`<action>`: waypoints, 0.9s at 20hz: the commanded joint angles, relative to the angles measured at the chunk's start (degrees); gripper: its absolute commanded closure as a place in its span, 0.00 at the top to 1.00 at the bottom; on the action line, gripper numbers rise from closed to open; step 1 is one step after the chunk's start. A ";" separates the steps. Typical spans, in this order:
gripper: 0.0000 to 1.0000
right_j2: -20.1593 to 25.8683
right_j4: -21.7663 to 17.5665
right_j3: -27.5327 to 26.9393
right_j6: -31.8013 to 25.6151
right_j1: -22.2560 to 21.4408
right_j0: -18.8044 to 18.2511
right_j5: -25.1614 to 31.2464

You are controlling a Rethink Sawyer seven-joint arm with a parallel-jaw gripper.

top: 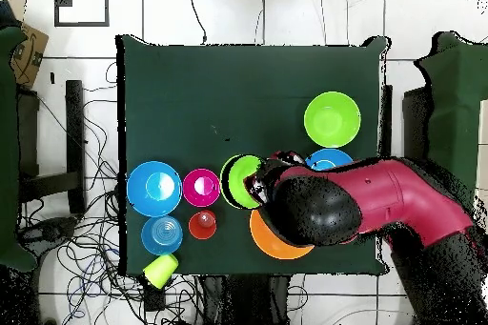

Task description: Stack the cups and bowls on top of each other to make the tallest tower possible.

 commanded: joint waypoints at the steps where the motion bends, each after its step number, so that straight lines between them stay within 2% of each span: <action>1: 0.00 -1.25 -1.56 0.34 -0.66 -3.55 0.50 -0.18; 12: 0.00 -6.61 -5.19 -1.59 1.06 0.93 3.68 -2.10; 15: 0.00 -7.72 -5.67 -1.80 2.04 3.33 4.47 -4.59; 18: 0.00 -8.00 -4.51 -1.15 3.28 6.20 4.64 -9.01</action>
